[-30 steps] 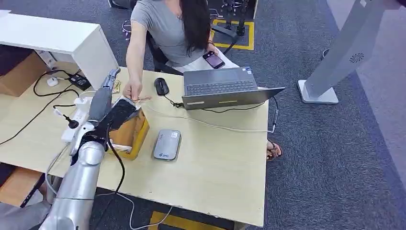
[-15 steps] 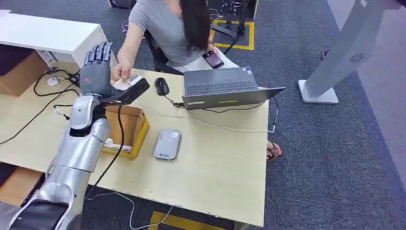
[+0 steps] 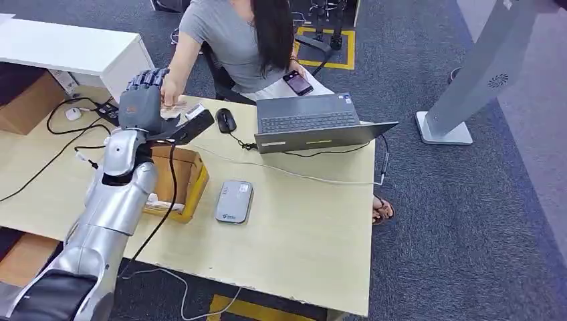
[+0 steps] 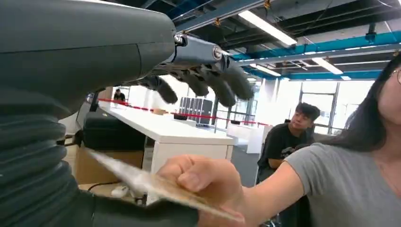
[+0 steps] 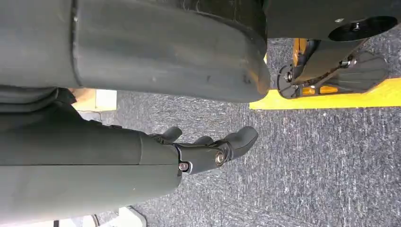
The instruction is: Pass the card to the sensor for recognition and then transmit it.
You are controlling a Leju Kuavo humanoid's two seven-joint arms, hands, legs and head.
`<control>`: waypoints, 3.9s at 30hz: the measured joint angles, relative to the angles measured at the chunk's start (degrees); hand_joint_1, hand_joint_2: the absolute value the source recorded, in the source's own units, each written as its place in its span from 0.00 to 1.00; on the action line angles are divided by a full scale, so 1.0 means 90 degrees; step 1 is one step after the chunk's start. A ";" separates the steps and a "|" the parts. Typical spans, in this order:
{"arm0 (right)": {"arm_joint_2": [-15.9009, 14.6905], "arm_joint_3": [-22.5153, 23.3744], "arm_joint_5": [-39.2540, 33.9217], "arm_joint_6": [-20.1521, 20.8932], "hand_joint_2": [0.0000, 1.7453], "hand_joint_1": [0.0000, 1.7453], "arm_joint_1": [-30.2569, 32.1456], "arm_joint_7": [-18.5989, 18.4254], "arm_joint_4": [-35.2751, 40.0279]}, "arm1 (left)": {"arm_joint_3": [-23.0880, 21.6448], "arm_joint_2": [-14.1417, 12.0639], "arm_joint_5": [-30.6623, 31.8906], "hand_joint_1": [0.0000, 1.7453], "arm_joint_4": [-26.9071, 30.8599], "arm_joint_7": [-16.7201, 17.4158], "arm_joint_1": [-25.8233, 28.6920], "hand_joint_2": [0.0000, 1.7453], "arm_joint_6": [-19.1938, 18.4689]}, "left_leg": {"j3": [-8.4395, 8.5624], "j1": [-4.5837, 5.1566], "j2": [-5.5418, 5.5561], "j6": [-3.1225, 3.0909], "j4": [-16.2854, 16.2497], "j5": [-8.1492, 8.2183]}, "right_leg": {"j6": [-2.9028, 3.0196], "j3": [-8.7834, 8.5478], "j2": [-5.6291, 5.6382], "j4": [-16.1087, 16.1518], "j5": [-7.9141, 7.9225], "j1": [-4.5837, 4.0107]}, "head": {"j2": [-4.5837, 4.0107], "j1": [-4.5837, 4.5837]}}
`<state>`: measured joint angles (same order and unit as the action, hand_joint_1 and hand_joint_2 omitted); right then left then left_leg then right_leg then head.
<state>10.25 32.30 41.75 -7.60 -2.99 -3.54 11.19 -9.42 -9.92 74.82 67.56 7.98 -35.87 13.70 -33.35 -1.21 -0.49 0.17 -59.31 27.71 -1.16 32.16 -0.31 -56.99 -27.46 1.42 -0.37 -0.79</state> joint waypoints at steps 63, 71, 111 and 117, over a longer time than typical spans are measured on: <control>0.0000 0.0019 0.0153 0.0048 0.00 0.00 -0.0013 -0.0090 -0.0019 | -0.1389 0.1226 0.0172 1.00 -0.2180 0.0508 0.0191 1.00 -0.1778 | -0.0002 0.0008 0.0003 -0.0002 -0.0002 0.0000 | -0.0004 0.0001 -0.0002 0.0001 0.0003 0.0008 | 0.0000 0.0000; 0.0000 0.0024 0.0192 0.0061 0.00 0.00 -0.0020 -0.0114 -0.0019 | -0.1493 0.1246 0.0119 1.00 -0.2734 0.0559 -0.0172 1.00 -0.2009 | 0.0000 0.0008 0.0007 -0.0005 -0.0002 -0.0002 | -0.0004 -0.0007 -0.0007 0.0001 0.0003 0.0009 | -0.0002 0.0000; 0.0000 0.0197 0.0483 0.0114 0.00 0.00 -0.0035 -0.0027 -0.0022 | -0.1384 0.0231 0.0510 1.00 -0.1513 0.0442 -0.1327 1.00 -0.0131 | -0.0003 0.0007 0.0007 -0.0006 -0.0001 -0.0015 | -0.0010 -0.0004 -0.0006 -0.0002 0.0017 0.0008 | 0.0000 0.0000; 0.0000 0.0197 0.0505 0.0114 0.00 0.00 -0.0035 -0.0039 -0.0022 | -0.1382 0.0209 0.0563 1.00 -0.1688 0.0459 -0.1335 1.00 -0.0129 | -0.0003 0.0007 0.0008 -0.0006 -0.0002 -0.0015 | -0.0010 -0.0004 -0.0006 -0.0002 0.0017 0.0008 | 0.0000 0.0000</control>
<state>10.25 34.08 46.29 -6.58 -3.30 -3.89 10.99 -21.86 -8.04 79.89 52.37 12.11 -47.89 12.55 -33.38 -1.15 -0.42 0.12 -59.32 27.58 -1.26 32.13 -0.37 -57.01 -27.32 1.50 -0.37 -0.79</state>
